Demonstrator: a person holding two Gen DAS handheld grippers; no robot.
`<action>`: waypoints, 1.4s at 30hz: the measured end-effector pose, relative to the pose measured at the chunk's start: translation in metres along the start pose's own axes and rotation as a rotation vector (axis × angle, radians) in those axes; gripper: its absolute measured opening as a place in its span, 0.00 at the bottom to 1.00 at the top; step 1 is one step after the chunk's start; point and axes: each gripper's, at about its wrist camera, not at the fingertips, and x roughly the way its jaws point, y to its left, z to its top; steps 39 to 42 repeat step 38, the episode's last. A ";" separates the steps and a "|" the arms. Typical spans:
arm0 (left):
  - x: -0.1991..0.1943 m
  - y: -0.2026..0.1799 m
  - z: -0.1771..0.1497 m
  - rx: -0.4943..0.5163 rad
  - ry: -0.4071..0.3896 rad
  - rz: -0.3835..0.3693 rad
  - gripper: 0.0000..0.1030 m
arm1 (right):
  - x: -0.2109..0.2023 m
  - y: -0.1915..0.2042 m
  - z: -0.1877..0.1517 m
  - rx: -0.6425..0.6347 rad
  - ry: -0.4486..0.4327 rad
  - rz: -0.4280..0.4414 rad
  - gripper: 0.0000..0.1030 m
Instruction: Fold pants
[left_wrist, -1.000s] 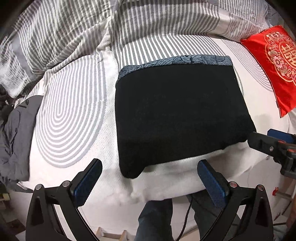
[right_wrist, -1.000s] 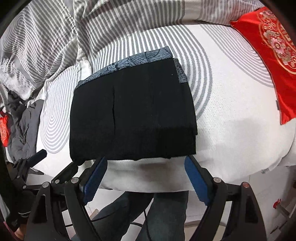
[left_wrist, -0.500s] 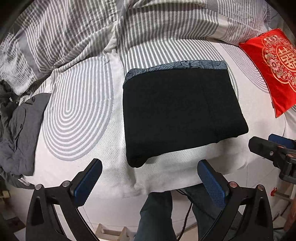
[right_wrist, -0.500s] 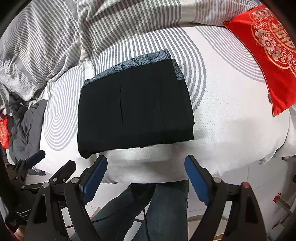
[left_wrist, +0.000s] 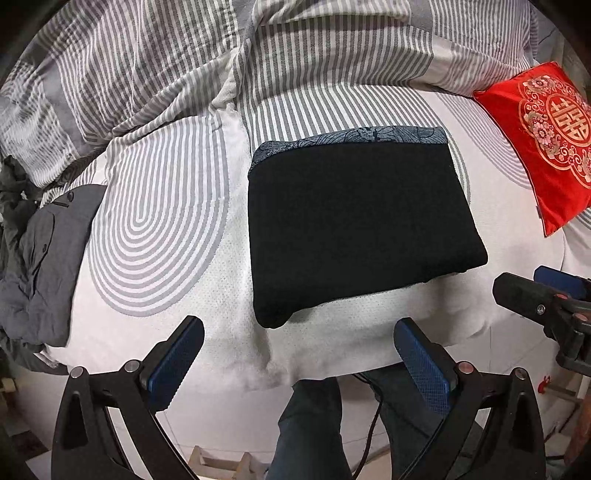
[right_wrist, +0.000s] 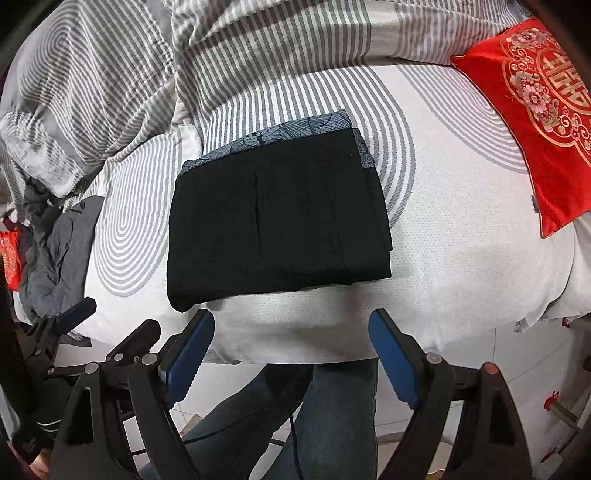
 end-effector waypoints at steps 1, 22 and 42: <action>0.000 -0.001 -0.001 -0.001 0.000 0.000 1.00 | 0.000 0.000 0.000 -0.001 -0.001 0.000 0.86; -0.004 -0.006 -0.005 0.006 -0.006 0.000 1.00 | -0.008 0.002 -0.003 -0.014 -0.026 0.004 0.86; -0.004 -0.008 -0.003 0.008 -0.006 -0.020 1.00 | -0.005 0.010 0.001 -0.041 -0.011 -0.008 0.86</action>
